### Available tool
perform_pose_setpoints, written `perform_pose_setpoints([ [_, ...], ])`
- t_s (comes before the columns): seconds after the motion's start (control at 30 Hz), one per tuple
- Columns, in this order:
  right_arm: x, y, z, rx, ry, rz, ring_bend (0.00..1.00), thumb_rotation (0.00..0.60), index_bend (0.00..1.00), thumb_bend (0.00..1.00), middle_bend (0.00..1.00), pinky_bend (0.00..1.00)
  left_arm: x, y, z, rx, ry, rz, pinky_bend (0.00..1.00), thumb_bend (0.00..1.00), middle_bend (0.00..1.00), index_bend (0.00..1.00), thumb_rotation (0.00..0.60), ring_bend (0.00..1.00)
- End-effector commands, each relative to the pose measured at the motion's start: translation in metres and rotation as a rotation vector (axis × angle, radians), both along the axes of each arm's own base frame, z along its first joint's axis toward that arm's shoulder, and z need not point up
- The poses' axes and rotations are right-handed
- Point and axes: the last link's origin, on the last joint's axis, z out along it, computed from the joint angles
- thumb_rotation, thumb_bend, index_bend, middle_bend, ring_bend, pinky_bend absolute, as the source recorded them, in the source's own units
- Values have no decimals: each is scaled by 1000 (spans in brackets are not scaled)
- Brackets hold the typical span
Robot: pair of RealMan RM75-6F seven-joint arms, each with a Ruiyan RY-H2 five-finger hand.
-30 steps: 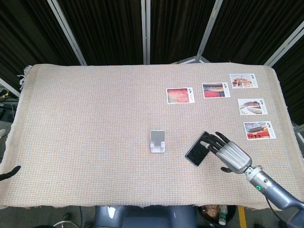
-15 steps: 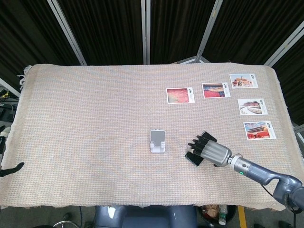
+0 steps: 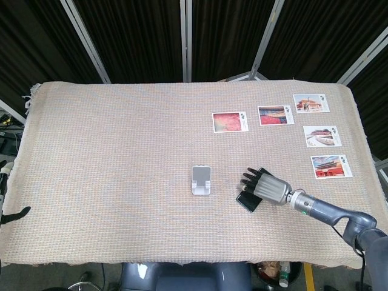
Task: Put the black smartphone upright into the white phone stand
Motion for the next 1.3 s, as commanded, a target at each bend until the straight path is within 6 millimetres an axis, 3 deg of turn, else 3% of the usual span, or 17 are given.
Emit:
perform_pose_setpoints([
  [0.03, -1, 0, -2, 7, -7, 6, 83, 600, 187, 35, 185, 128, 0, 0, 0, -1, 2, 1, 0, 0, 0, 0, 600, 0],
  [0.13, -3, 0, -3, 10, -7, 22, 180, 600, 355, 97, 309, 180, 0, 0, -2, -6, 5, 3, 0, 0, 0, 0, 600, 0],
  [0.2, -3, 0, -3, 10, -19, 32, 240, 600, 415, 125, 378, 208, 0, 1, -3, -10, 8, 5, 0, 0, 0, 0, 600, 0],
  [0.33, -2, 0, 0, 2, -45, 62, 311, 600, 458, 147, 453, 241, 1, 1, -5, -12, 11, 6, 0, 0, 0, 0, 600, 0],
  [0.77, 13, -3, 42, -167, -94, 332, 330, 600, 474, 144, 471, 255, 4, -1, -3, -9, -6, -4, 0, 0, 0, 0, 600, 0],
  [1.07, 64, -3, 76, -387, -163, 705, 334, 600, 487, 146, 455, 257, 6, -4, 5, 4, -35, -26, 0, 0, 0, 0, 600, 0],
  [1.3, 124, 5, 62, -396, -158, 893, 331, 600, 490, 147, 445, 256, 6, -7, 8, 4, -52, -33, 0, 0, 0, 0, 600, 0],
])
